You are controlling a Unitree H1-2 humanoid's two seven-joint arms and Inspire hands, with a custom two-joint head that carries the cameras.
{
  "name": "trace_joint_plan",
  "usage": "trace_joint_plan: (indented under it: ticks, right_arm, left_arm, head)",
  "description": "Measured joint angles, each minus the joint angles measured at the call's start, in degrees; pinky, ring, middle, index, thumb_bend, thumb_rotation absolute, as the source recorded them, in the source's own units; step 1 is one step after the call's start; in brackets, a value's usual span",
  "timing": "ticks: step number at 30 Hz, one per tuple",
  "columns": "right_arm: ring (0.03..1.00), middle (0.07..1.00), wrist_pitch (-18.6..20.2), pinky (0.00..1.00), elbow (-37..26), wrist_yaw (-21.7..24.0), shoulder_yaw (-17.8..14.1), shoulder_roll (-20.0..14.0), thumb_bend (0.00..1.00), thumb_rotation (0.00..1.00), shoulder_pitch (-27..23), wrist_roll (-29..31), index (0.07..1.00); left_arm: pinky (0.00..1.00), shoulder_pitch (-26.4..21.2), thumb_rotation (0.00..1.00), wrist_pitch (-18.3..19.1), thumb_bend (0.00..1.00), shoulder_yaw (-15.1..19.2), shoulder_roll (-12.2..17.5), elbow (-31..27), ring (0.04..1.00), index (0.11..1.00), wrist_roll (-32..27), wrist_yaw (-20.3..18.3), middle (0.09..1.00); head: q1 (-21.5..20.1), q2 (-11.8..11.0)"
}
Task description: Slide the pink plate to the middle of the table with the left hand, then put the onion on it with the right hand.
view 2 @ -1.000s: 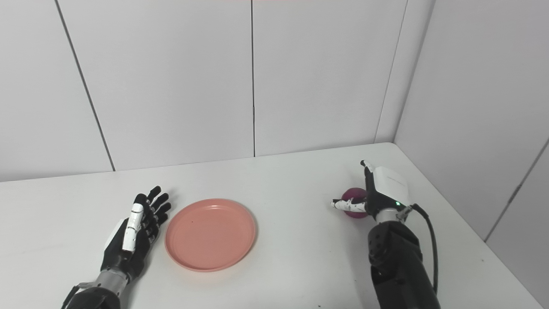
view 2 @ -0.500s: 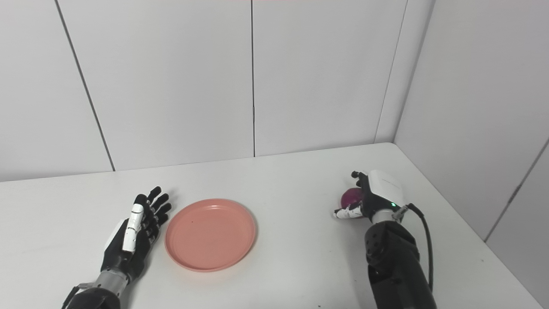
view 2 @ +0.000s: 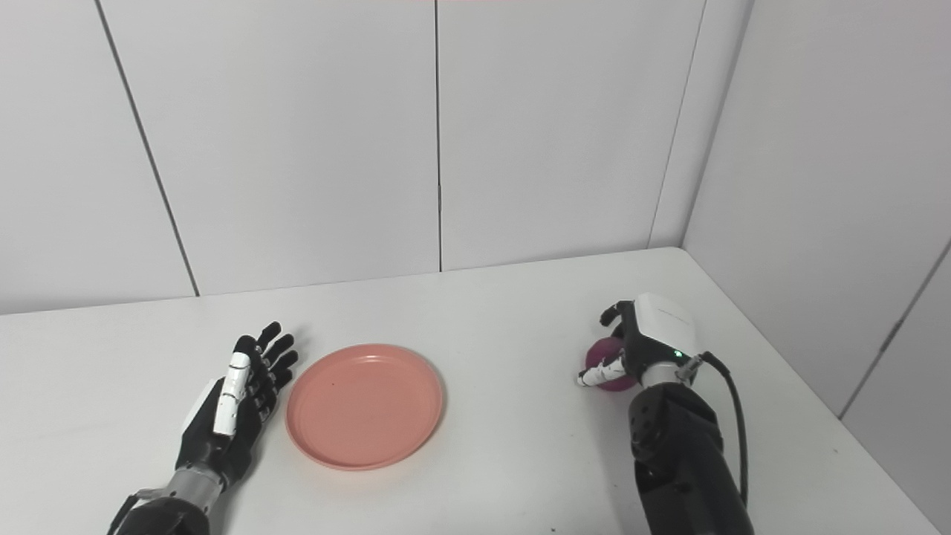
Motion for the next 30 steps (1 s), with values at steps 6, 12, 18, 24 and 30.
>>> trace_joint_plan:
  ticks: [6,12,18,24,30]
  right_arm:
    - [0.305,0.477,0.01,0.2,0.65,-0.98,0.0,-0.11,0.52,0.0,0.01,1.93,0.492]
    - [0.389,0.433,0.01,0.27,0.89,-1.43,-0.03,-0.21,0.52,0.0,0.01,3.2,0.528]
    - [0.363,0.476,0.01,0.26,1.09,-3.89,-0.07,-0.22,0.52,0.0,0.13,4.76,0.495]
    - [0.304,0.476,0.02,0.21,0.76,-6.06,-0.33,0.39,0.52,0.0,0.13,6.66,0.49]
    - [0.342,0.466,0.01,0.23,-2.62,-7.78,-0.1,1.14,0.51,0.0,0.18,8.59,0.548]
  left_arm:
    - [1.0,0.07,1.0,0.01,0.7,-0.04,-0.08,-0.2,0.963,0.961,-0.01,-0.01,0.969]
    - [1.0,0.08,1.0,0.01,0.7,-0.07,-0.2,-0.22,0.967,0.962,-0.03,-0.02,0.971]
    - [1.0,0.08,1.0,0.08,0.7,-0.05,-0.21,-0.48,0.968,0.961,-0.04,-0.03,0.97]
    - [1.0,0.08,1.0,0.08,0.71,-0.04,-0.23,-1.03,0.967,0.963,-0.06,-0.02,0.971]
    - [1.0,0.08,1.0,0.08,0.7,-0.08,-0.3,-1.1,0.969,0.963,-0.06,-0.02,0.972]
  head:
    - [0.0,0.0]
    - [0.26,0.0]
    - [0.18,0.0]
    - [0.35,-0.09]
    - [0.79,-0.09]
